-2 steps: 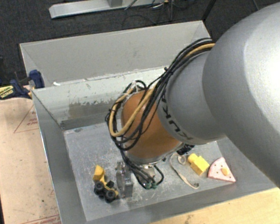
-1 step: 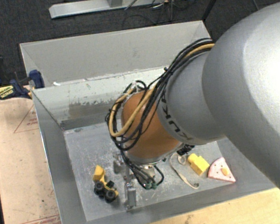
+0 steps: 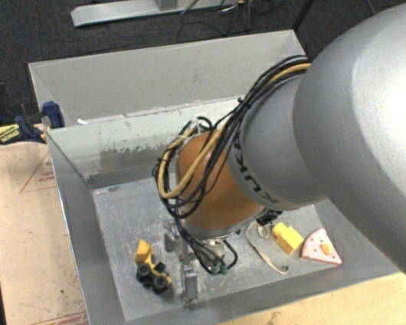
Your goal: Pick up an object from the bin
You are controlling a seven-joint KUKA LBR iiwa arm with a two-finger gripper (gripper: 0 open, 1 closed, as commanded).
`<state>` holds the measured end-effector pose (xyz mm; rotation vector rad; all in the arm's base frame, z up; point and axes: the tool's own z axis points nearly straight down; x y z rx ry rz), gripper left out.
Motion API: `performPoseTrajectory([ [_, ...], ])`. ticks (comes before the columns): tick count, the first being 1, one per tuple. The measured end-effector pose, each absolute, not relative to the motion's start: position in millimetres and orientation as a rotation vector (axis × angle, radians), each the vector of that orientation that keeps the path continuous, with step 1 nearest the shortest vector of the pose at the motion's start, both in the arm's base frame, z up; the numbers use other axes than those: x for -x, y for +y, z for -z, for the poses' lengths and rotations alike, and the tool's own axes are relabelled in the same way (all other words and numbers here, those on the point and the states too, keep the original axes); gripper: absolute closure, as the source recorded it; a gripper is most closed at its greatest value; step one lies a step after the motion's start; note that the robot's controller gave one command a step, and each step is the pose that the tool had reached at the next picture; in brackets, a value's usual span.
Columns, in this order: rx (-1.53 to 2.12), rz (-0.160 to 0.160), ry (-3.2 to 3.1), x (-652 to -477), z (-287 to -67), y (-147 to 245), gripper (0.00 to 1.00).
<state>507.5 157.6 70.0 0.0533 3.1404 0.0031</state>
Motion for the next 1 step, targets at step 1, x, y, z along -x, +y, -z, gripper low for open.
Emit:
performPoseTrajectory([
  [1, -0.081, 0.001, 3.139, -501.2, -70.5, 193.8, 0.00],
])
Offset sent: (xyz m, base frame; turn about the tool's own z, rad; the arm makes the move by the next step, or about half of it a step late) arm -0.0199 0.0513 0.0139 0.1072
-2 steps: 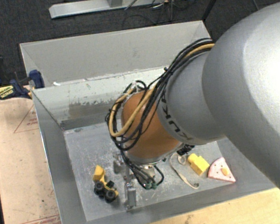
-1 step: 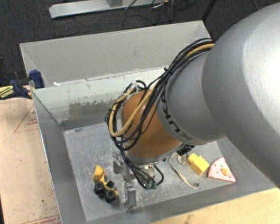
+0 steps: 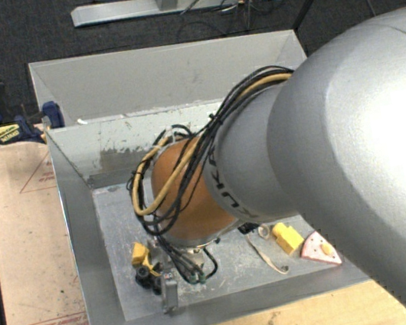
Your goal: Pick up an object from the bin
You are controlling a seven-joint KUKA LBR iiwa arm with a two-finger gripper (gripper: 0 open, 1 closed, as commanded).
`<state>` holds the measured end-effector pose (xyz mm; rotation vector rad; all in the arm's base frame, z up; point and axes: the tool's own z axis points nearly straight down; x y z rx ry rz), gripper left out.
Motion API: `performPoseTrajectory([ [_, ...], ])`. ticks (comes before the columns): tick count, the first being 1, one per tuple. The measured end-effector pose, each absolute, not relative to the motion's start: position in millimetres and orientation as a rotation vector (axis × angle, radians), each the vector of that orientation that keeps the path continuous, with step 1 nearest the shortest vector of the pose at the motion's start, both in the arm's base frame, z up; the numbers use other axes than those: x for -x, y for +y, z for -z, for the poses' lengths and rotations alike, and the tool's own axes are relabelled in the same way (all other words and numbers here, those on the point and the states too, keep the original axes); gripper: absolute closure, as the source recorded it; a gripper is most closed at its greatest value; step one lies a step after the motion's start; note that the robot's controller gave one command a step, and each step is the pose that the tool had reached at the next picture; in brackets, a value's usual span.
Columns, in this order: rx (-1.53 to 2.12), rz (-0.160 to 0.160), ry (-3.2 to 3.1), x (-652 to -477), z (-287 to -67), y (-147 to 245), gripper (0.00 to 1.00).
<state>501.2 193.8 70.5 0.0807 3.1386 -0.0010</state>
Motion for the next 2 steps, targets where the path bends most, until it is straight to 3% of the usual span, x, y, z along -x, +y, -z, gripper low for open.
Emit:
performPoseTrajectory([
  [1, -0.219, 0.000, 3.136, -487.2, -83.3, 208.8, 1.00],
  [2, -0.220, -0.001, 3.135, -487.4, -83.2, 209.3, 1.00],
])
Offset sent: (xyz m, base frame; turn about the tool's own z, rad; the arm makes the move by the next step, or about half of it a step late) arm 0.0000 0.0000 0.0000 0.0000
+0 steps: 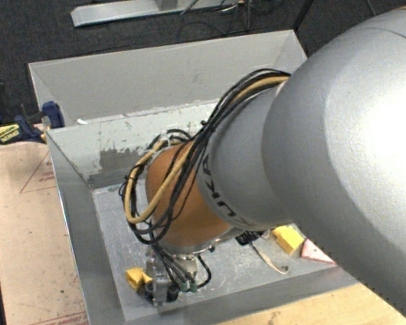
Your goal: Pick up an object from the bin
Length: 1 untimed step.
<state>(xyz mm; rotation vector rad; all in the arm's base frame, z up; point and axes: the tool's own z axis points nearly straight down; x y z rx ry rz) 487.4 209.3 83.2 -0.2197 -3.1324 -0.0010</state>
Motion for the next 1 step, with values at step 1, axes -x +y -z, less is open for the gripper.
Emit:
performPoseTrajectory([
  [1, 0.235, -0.003, -3.127, -491.4, -132.1, 210.7, 1.00],
])
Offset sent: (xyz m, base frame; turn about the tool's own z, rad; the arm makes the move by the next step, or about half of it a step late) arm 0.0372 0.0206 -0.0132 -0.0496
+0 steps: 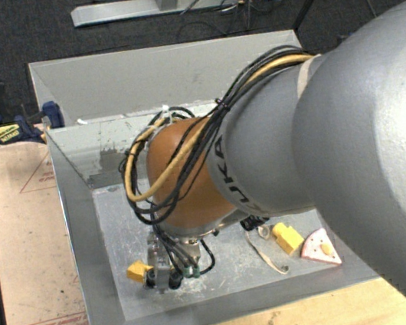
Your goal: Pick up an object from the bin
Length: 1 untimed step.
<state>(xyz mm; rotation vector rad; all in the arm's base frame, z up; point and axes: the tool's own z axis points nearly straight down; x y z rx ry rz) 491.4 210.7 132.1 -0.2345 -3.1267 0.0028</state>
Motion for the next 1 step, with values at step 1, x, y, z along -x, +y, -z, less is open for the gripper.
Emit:
performPoseTrajectory([
  [1, 0.204, 0.012, -3.149, -509.5, -142.6, 220.3, 1.00],
])
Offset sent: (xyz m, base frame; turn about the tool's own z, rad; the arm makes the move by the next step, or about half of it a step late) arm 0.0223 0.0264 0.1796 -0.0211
